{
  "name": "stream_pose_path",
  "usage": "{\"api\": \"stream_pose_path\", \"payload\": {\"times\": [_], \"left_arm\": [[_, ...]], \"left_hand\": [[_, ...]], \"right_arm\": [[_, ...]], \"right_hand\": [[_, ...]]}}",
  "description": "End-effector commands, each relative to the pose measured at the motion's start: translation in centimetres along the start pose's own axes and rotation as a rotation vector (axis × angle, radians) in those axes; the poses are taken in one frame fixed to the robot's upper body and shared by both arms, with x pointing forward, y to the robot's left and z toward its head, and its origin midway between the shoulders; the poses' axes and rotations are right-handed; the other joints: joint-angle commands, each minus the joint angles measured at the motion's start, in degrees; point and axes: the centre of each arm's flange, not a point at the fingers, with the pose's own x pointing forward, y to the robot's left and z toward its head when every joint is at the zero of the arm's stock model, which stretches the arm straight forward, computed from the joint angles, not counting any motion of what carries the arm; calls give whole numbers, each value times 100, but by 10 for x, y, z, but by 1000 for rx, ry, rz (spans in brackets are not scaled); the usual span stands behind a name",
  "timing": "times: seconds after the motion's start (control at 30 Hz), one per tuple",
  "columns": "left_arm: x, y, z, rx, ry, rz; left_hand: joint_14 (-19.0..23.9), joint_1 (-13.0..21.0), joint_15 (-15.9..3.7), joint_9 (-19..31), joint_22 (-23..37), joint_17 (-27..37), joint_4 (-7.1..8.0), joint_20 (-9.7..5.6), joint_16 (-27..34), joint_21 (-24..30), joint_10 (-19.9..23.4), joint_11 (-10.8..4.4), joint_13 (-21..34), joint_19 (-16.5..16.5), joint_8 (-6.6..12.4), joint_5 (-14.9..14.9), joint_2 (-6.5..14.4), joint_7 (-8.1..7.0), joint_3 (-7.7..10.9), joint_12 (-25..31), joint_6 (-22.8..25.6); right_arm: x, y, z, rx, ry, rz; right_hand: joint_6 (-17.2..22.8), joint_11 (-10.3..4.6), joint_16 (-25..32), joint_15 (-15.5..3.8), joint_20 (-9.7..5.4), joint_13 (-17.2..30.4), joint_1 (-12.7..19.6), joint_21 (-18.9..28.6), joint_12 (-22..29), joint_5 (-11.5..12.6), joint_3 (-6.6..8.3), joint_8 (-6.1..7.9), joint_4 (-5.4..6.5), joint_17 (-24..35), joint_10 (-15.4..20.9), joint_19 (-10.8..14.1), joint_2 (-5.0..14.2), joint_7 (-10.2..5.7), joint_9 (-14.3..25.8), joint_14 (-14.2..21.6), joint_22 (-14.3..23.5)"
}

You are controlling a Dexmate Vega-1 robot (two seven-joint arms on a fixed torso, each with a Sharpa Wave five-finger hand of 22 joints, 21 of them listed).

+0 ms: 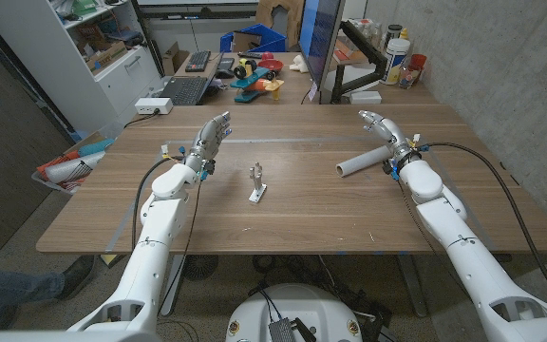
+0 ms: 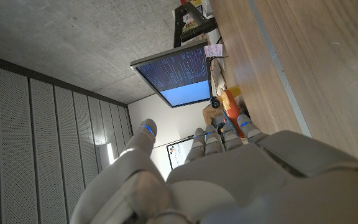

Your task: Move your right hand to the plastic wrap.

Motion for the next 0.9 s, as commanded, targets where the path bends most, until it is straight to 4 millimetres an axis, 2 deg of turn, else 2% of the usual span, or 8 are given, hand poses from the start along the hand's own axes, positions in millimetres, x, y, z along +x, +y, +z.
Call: {"api": "stream_pose_path", "payload": {"times": [0.03, 0.27, 0.9], "left_arm": [[0, 5, -1, -2, 0, 1], [1, 6, 0, 1, -2, 0], [-4, 11, -1, 5, 5, 8]], "left_hand": [[-1, -13, 35, 15, 27, 20, -14, 8, 12, -13, 6, 44, 4, -116, 14, 52, 21, 6, 9, 27, 12], [-9, -17, 39, 15, 27, 20, -19, -33, 12, -33, -1, 63, -5, -109, 14, 53, 26, 0, 8, 28, 13], [-21, -25, 44, 16, 27, 18, -31, -26, 13, -82, -7, 55, -24, -100, 14, 56, 37, -5, 6, 33, 17]], "right_arm": [[4, 6, 2, -88, -8, -14], [6, 7, 3, -143, -8, -20], [10, 10, 6, -279, 1, -18]], "right_hand": [[-7, -29, 17, -35, 26, 14, -28, -7, 0, 47, 9, 12, -26, -9, 20, 8, 21, -53, 0, 15, 30], [-7, -47, 16, -39, 23, 13, -29, -13, -7, 54, 11, 9, -31, -25, 28, 8, 26, -65, -1, 19, 30], [-17, -77, 7, -61, 23, 11, -17, -33, -24, 78, 22, -3, -56, -67, 51, -4, 35, -113, -2, 11, 31]]}}
